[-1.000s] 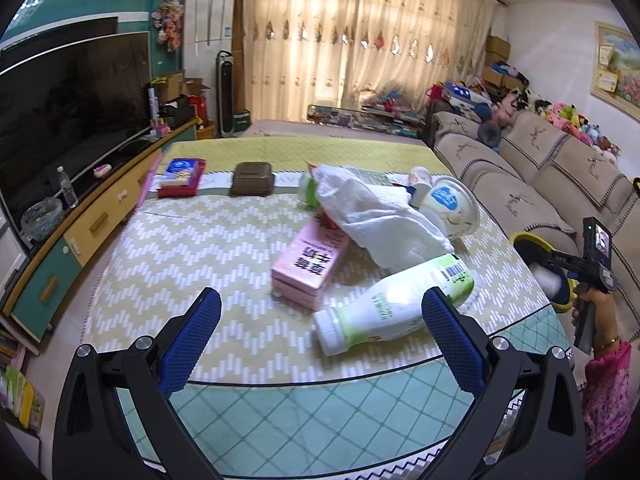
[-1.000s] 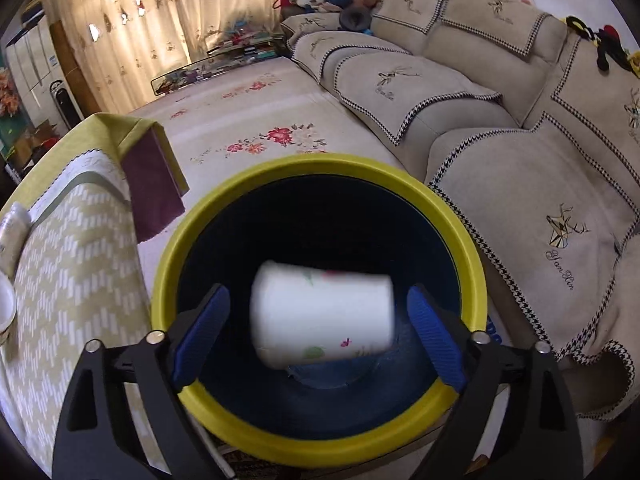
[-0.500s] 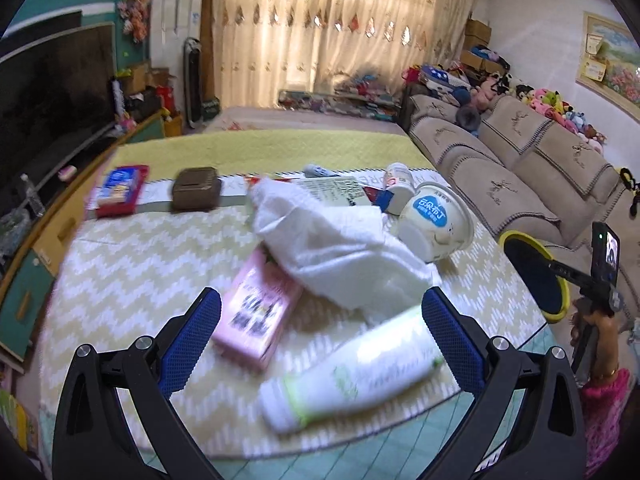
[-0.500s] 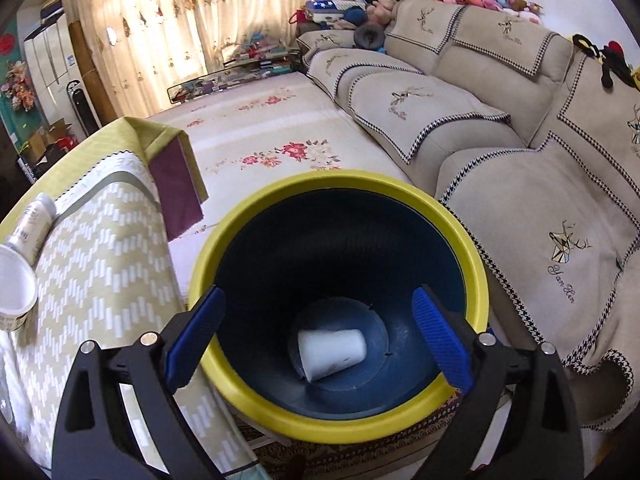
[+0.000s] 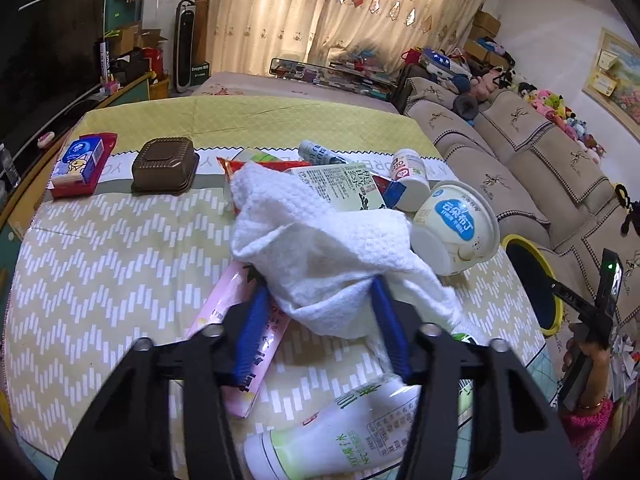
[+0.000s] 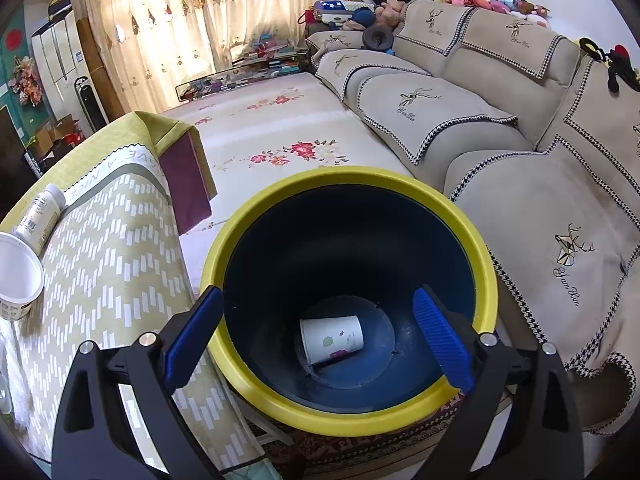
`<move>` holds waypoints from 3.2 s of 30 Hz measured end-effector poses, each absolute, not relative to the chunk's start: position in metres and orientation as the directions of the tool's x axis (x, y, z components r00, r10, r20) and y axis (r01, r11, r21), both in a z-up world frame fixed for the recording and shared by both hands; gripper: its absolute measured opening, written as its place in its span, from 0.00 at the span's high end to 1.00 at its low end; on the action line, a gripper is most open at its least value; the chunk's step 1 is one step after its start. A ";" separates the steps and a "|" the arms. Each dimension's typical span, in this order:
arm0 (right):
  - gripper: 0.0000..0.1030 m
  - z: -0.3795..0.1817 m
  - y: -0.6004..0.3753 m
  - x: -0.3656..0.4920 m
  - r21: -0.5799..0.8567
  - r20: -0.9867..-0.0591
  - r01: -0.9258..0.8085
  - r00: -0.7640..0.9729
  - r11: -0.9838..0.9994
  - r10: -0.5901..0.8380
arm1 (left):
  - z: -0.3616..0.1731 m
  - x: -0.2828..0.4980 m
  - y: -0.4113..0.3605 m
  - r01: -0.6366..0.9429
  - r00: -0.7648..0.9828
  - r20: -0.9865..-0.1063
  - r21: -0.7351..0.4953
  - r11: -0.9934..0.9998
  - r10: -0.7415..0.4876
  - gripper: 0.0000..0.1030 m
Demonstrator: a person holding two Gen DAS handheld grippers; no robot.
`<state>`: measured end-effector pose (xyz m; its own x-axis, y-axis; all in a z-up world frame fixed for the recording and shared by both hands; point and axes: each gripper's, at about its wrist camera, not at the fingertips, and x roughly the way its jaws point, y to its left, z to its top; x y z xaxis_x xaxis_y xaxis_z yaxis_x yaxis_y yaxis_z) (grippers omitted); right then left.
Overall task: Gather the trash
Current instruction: 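Grasp the white tissue with the left gripper and drop it into the bin, then grasp the white plastic cup lid with the right gripper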
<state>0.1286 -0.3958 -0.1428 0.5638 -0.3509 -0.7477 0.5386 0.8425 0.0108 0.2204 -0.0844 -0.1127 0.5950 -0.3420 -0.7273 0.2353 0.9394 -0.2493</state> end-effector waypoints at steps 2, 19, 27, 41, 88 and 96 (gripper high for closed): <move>0.12 -0.144 -0.394 0.128 0.012 -0.749 0.535 0.565 0.845 -0.347 | -0.110 0.219 -0.083 0.241 0.598 -0.714 -0.273 0.931 -0.364 0.84; 0.12 -0.131 -0.395 0.111 0.043 -0.716 0.539 0.603 0.841 -0.351 | 0.008 0.159 -0.096 0.348 0.755 -0.545 -0.137 0.927 -0.364 0.91; 0.11 -0.119 -0.408 0.083 0.049 -0.692 0.564 0.614 0.824 -0.379 | 0.036 0.146 -0.171 0.502 0.695 -0.524 -0.135 0.854 -0.492 0.91; 0.09 -0.111 -0.469 0.006 0.079 -0.671 0.678 0.578 0.731 -0.464 | -0.003 0.164 -0.391 0.718 0.467 -0.641 -0.127 0.684 -0.609 0.91; 0.09 -0.098 -0.308 0.081 0.097 -0.679 0.302 0.716 0.948 -0.158 | 0.010 0.115 -0.094 0.253 0.764 -0.563 -0.188 0.949 -0.315 0.20; 0.09 -0.080 -0.210 0.132 0.055 -0.650 0.016 0.760 0.998 0.024 | -0.012 0.097 -0.031 0.171 0.791 -0.555 -0.202 0.964 -0.257 0.19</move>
